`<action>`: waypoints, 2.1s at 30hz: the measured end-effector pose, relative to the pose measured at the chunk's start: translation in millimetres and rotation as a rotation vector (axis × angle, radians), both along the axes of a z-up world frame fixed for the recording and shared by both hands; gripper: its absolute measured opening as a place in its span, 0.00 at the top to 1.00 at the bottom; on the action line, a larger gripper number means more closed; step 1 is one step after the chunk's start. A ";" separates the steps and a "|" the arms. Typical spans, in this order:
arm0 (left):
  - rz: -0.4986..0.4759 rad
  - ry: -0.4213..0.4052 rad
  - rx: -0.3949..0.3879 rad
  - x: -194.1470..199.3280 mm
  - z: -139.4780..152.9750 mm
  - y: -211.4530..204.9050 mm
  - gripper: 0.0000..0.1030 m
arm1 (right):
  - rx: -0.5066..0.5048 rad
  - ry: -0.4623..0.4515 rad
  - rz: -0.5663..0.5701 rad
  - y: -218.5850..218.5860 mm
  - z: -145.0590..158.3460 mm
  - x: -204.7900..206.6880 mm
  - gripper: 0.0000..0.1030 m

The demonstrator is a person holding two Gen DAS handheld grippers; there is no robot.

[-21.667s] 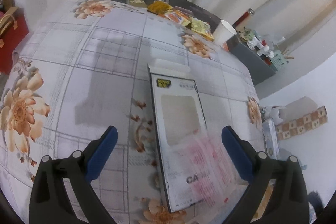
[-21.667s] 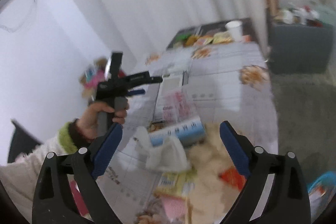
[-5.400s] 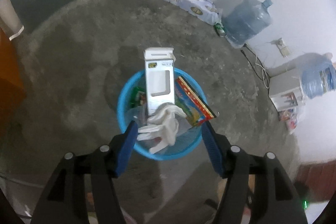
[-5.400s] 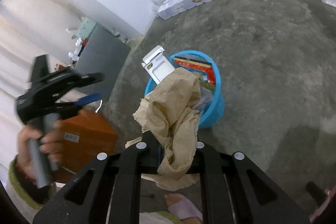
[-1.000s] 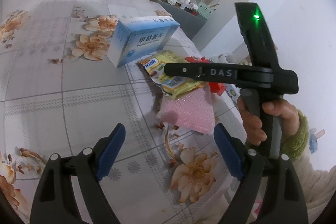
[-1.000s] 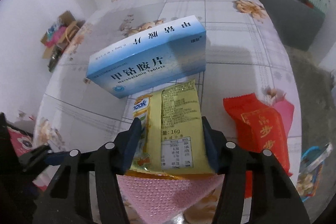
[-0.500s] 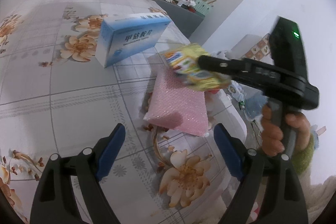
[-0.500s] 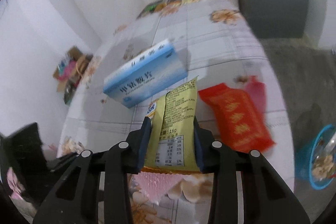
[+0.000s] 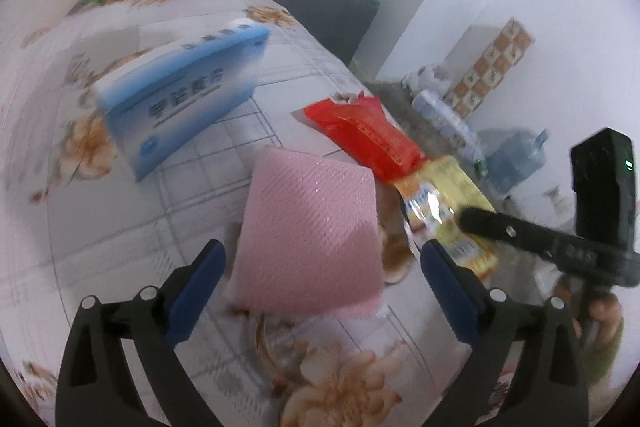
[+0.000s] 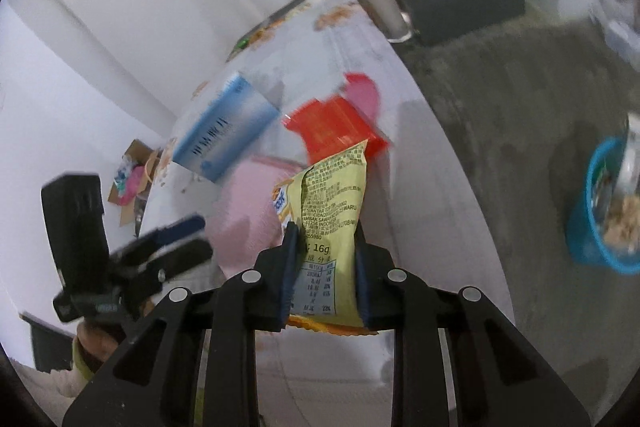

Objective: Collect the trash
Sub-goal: 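Grasp the yellow snack packet with right tool while left tool grasps pink mesh pad, then carry the pink pad and yellow packet over the blue wastebasket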

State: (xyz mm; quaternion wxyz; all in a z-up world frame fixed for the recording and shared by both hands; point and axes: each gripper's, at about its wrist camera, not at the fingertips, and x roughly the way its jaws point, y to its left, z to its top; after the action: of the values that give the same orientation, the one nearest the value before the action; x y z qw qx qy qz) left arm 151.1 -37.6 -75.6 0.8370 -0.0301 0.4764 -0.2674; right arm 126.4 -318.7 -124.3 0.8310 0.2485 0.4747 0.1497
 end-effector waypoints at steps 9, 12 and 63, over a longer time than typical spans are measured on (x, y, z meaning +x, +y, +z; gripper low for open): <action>-0.020 -0.011 0.180 17.7 -17.4 -30.3 0.08 | 0.089 0.033 -0.033 -19.5 -21.2 -14.4 0.77; -0.020 -0.021 0.213 15.3 -21.4 -31.0 0.17 | 0.108 0.028 -0.034 -23.0 -22.3 -15.3 0.77; -0.525 0.211 0.131 28.9 -18.9 -394.2 0.22 | 0.249 0.026 -0.852 -275.2 -95.3 -180.7 0.83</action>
State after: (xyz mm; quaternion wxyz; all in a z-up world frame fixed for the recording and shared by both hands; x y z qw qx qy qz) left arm 180.0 -431.8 -94.4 0.6851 0.1209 0.5687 -0.4389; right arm -54.3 -593.9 -219.5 0.7762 0.5221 0.3186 -0.1532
